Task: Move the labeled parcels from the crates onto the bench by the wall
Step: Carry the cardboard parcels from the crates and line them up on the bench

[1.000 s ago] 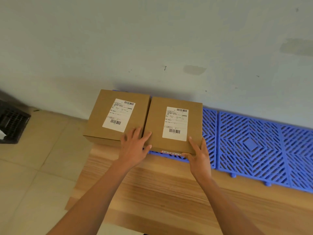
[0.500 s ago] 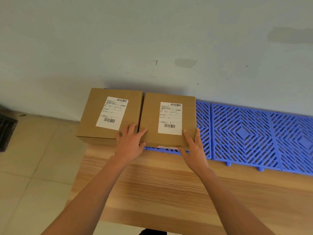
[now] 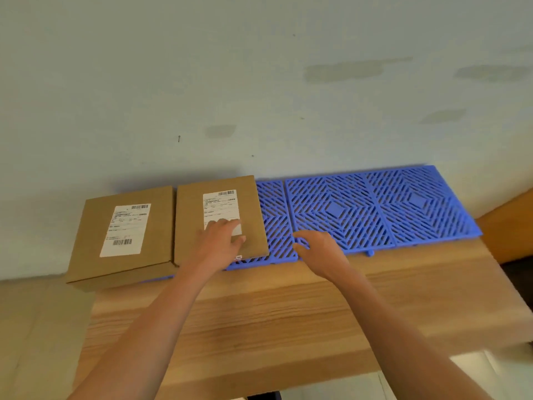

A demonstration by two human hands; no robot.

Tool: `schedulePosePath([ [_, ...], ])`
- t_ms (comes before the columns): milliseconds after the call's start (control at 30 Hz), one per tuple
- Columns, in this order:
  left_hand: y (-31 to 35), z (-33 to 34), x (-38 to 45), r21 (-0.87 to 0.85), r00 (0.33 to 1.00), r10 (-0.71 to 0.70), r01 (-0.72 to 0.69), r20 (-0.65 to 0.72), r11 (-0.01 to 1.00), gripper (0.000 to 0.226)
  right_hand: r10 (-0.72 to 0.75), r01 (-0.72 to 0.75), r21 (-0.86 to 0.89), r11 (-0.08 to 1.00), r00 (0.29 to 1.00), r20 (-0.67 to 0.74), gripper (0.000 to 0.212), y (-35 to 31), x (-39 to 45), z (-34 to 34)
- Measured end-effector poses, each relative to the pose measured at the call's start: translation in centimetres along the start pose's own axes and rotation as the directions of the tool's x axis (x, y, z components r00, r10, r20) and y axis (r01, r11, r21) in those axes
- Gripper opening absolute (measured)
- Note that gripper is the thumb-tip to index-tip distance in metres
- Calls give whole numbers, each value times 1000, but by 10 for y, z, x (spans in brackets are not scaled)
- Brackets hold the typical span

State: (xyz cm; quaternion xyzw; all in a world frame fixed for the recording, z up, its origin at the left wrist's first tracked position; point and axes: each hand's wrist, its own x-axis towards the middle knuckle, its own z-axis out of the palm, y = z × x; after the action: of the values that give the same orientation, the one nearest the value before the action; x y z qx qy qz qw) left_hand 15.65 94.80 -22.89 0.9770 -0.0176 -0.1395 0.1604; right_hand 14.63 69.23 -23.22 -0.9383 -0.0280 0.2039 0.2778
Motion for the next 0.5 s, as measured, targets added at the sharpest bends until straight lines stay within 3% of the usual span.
schedulePosePath([
  [267,196,6,-19,140,954,293,-282,-59,949,53,-11,10,-3,1000,961,-277,41,111,-112,-107],
  [500,378,42,-68,194,859,510,-493,-44,848,49,93,-91,25,995,893,-441,37,231,-236,-180],
])
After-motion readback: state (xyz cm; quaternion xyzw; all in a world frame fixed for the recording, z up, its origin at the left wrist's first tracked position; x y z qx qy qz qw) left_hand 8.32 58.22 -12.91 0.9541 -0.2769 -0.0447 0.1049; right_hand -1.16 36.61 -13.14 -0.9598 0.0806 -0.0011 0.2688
